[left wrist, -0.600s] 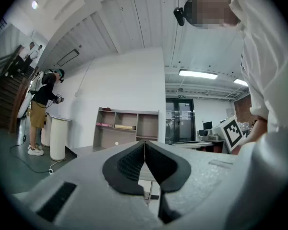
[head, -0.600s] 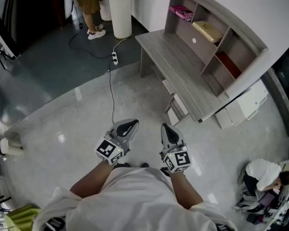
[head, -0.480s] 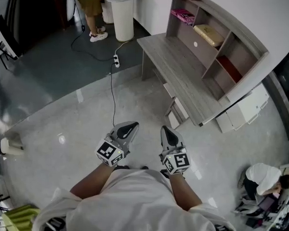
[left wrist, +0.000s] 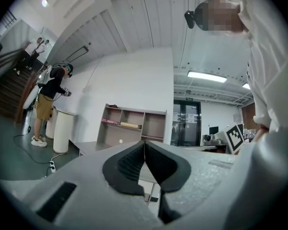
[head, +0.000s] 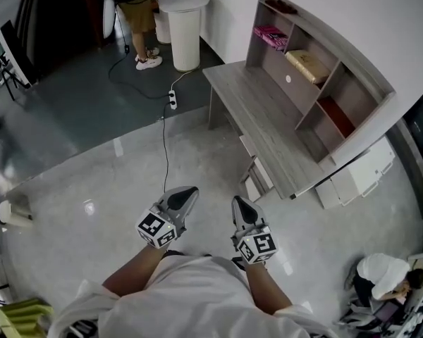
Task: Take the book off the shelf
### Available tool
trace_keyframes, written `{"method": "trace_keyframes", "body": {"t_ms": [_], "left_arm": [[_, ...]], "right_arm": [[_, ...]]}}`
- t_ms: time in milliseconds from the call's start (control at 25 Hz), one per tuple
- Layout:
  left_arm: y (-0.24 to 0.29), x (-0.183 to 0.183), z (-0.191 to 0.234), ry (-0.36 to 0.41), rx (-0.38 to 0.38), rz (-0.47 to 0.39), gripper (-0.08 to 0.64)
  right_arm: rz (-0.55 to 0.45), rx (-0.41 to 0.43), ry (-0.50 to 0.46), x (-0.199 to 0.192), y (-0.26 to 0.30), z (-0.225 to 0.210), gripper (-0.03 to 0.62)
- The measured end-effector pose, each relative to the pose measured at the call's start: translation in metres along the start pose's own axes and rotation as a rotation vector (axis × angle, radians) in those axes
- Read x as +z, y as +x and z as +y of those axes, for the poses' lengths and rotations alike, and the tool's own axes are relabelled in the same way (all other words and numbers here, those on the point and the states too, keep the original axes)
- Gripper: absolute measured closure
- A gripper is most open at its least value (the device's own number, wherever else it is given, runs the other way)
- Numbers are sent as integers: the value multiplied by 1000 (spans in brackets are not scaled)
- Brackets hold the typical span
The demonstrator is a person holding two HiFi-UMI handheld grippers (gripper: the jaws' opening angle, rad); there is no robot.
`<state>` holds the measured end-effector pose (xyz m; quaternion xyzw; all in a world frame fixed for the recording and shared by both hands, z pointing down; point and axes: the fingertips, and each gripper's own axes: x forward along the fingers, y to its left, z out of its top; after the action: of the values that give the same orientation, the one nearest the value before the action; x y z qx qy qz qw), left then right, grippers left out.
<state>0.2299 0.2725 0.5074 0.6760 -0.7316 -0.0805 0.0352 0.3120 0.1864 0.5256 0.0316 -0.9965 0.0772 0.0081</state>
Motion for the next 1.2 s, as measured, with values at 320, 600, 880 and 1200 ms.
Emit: {"method": "trace_keyframes", "body": {"t_ms": [320, 600, 880, 1200], "left_arm": [[3, -10, 10, -39, 48, -9, 543], [13, -14, 31, -66, 42, 14, 543], [63, -14, 89, -96, 17, -10, 543], [131, 7, 177, -136, -35, -17, 543]], "right_arm": [[-34, 31, 57, -5, -7, -24, 577], [-38, 12, 90, -3, 3, -42, 577], [-64, -52, 64, 9, 51, -84, 577], [-41, -81, 57, 19, 148, -124, 577]]}}
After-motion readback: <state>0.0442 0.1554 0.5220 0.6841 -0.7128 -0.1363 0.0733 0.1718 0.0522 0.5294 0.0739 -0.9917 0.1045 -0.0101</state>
